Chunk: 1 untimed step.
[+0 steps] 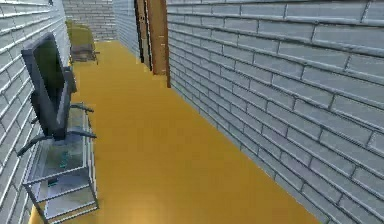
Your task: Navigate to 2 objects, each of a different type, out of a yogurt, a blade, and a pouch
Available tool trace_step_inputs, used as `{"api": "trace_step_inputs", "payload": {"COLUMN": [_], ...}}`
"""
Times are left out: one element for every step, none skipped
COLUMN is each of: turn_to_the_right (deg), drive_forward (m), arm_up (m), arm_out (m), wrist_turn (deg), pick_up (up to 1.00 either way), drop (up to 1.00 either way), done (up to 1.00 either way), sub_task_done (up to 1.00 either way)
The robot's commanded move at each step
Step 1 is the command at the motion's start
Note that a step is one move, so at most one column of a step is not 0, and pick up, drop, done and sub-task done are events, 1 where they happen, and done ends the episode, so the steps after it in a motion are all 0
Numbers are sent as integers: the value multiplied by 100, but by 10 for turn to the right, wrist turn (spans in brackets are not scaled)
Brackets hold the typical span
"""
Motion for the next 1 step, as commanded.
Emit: {"api": "trace_step_inputs", "payload": {"turn_to_the_right": [0], "drive_forward": [100], "arm_up": [0], "arm_out": [0], "wrist_turn": [0], "pick_up": [0], "drop": [0], "done": [0], "sub_task_done": [0]}}
